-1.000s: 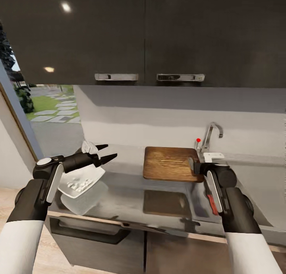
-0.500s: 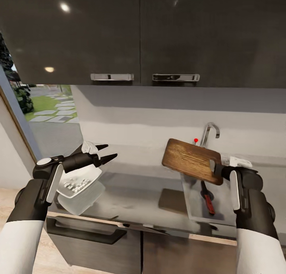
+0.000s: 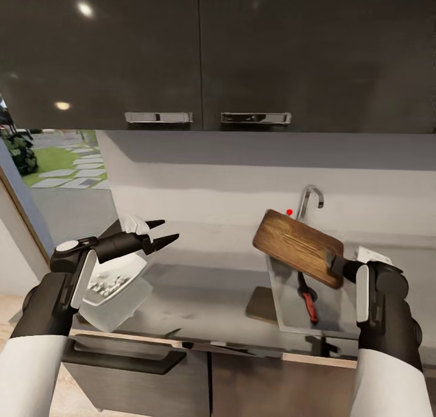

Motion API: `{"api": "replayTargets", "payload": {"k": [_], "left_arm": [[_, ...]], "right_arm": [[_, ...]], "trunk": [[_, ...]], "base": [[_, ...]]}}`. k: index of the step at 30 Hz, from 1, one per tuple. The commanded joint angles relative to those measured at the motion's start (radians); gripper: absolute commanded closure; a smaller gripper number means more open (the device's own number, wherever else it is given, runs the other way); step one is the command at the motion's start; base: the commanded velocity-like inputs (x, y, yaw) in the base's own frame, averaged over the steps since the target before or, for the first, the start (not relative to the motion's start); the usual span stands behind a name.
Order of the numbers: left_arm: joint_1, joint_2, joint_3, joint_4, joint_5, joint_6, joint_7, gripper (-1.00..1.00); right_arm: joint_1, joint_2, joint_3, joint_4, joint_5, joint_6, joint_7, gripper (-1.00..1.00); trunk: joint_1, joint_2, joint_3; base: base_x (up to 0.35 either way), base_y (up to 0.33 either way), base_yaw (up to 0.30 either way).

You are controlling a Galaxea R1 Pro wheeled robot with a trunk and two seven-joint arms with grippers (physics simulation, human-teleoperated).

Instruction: In the kitchen, take the Vidalia onion out of the sink, dice it on the chopping board with the paring knife, put the diced onion into the bowl on the countertop, then place both the paring knife and the chopping board into the sink.

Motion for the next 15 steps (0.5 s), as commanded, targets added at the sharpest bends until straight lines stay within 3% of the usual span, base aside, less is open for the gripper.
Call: {"api": "replayTargets", "payload": {"k": [1,9,13,14,15], "left_arm": [[-0.001,0.0,0.0,0.0,0.005,0.009,-0.002,-1.0],[-0.001,0.0,0.0,0.0,0.005,0.009,-0.002,-1.0],[-0.001,0.0,0.0,0.0,0.005,0.009,-0.002,-1.0],[-0.001,0.0,0.0,0.0,0.005,0.009,-0.002,-1.0],[0.0,0.0,0.0,0.0,0.005,0.009,-0.002,-1.0]], "right_arm": [[-0.001,0.004,-0.012,-0.001,0.004,0.004,0.001,1.0],[0.0,0.04,-0.046,0.004,0.004,0.004,0.001,1.0],[0.0,0.043,-0.047,0.005,0.004,0.004,-0.008,1.0],[0.0,0.044,-0.047,0.006,0.004,0.004,-0.022,1.0],[0.0,0.049,-0.048,0.008,0.004,0.004,-0.096,1.0]], "trunk": [[0.0,-0.001,-0.001],[0.0,-0.001,-0.001],[0.0,-0.001,-0.001],[0.0,-0.001,-0.001],[0.0,-0.001,-0.001]], "base": [[0.0,0.0,-0.002],[0.0,0.0,0.0],[0.0,0.0,0.0],[0.0,0.0,0.0],[0.0,0.0,0.0]]}}
